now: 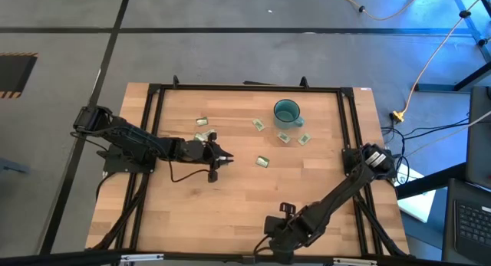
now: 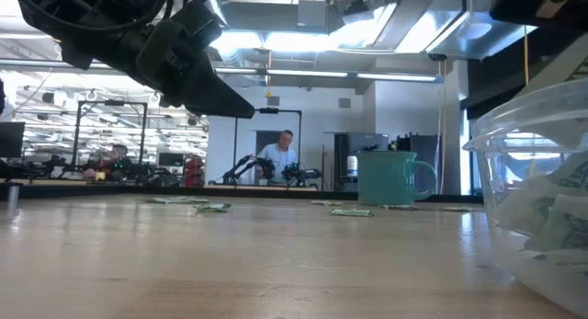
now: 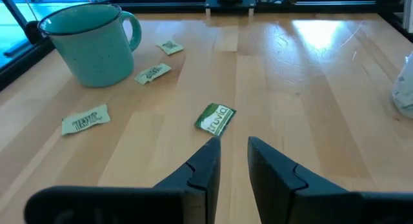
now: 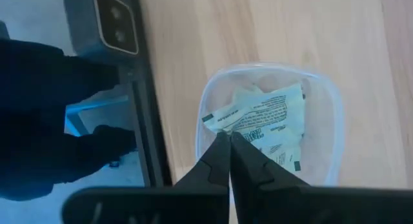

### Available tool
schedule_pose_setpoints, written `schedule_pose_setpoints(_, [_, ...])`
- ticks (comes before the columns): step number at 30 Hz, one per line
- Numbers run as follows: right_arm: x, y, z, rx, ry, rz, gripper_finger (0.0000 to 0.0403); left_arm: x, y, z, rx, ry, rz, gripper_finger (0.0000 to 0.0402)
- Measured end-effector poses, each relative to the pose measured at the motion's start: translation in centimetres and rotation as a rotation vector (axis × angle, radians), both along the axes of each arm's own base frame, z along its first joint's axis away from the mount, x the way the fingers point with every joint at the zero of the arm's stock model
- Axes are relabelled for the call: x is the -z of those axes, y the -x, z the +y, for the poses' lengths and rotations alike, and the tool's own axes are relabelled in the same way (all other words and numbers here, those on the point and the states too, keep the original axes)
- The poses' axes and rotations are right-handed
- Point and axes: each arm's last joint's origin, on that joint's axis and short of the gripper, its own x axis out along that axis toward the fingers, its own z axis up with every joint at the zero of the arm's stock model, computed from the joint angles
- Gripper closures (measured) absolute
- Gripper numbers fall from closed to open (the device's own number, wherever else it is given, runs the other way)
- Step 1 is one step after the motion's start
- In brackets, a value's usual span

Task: Pick and place items into bin
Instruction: Put the light green stevia packet into the transparent bin, then put the green truvia packet into the transparent bin

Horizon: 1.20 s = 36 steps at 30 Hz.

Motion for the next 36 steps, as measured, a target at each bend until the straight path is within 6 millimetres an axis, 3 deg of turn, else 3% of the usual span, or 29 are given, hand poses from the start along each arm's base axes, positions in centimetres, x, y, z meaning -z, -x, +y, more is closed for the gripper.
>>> schedule_pose_setpoints(16, [0.5, 0.5, -0.9, 0.008, 0.059, 0.077, 0.0315, 0.0, 0.0, 0.0, 0.02, -0.047, 0.004, 0.0329])
schedule_pose_setpoints(24, [-4.0, 3.1, -2.6, 0.032, 0.21, -0.022, 0.0319, 0.1, 0.0, -0.4, 0.164, 0.011, 0.022, 0.0329])
schedule_pose_setpoints(29, [-5.4, 5.2, -5.3, 0.021, 0.248, -0.077, 0.0324, 0.9, 0.4, -0.5, 0.2, 0.024, 0.111, 0.0328])
schedule_pose_setpoints(36, [-3.5, 7.7, -12.5, 0.049, 0.15, -0.257, 0.0324, 1.6, 0.9, -0.4, 0.178, 0.01, 0.202, 0.0316])
